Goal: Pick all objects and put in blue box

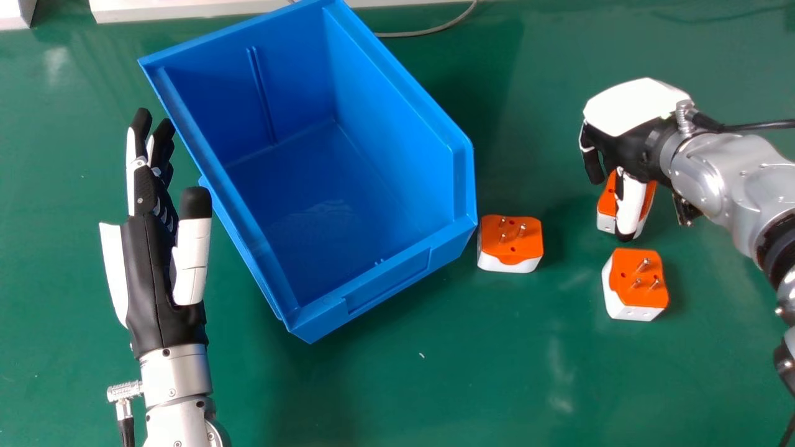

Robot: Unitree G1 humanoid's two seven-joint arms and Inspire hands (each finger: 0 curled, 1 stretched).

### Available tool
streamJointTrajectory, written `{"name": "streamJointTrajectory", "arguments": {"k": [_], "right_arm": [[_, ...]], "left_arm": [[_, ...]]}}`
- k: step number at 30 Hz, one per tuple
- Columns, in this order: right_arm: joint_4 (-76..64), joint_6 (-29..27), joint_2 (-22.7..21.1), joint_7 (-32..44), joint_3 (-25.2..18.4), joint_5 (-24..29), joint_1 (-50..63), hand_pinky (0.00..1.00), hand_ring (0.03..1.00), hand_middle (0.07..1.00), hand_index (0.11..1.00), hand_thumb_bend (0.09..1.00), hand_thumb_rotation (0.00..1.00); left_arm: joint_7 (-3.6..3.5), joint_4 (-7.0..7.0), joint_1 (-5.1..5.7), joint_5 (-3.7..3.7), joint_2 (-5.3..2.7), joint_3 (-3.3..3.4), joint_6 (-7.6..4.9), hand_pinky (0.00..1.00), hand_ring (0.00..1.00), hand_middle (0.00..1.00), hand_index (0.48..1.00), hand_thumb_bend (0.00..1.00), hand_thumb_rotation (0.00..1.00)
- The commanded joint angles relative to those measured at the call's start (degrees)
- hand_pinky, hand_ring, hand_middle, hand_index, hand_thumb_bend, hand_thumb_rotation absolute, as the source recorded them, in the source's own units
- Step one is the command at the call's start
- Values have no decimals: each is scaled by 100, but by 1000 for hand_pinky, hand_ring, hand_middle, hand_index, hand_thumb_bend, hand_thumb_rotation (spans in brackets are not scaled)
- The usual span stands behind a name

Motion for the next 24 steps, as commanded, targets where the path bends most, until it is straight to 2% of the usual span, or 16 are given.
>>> {"name": "streamJointTrajectory", "arguments": {"k": [1,5,10,14,18,22,24], "right_arm": [[-135,-106,-201,-301,-22,-8,-52,308,414,518,519,521,0],[-83,-80,-187,-124,-18,9,-150,311,414,516,517,520,0],[-152,-348,-318,-351,-214,212,-73,295,407,495,521,518,0],[-93,127,-160,47,-8,-54,-307,300,410,497,517,518,0],[-393,6,-268,-197,-478,427,-183,317,414,508,508,516,0],[-863,1,-389,-380,-1061,922,70,322,414,514,499,515,0],[-1022,173,-398,-309,-1239,1057,138,329,415,516,494,515,0]], "left_arm": [[-3,-49,-79,48,-5,-33,-66,978,951,934,955,946,930],[16,-29,-102,63,-14,-32,-94,978,951,934,955,947,930],[26,-44,-99,94,-10,-42,-94,977,950,934,955,947,929],[-9,-30,-94,51,-13,-53,-100,977,951,935,955,948,931],[-3,-17,-83,44,-18,-53,-114,979,952,936,956,951,930],[31,-22,-74,70,-20,-43,-112,980,952,936,956,950,929],[9,-6,-78,47,-15,-43,-131,980,952,935,956,948,929]]}}
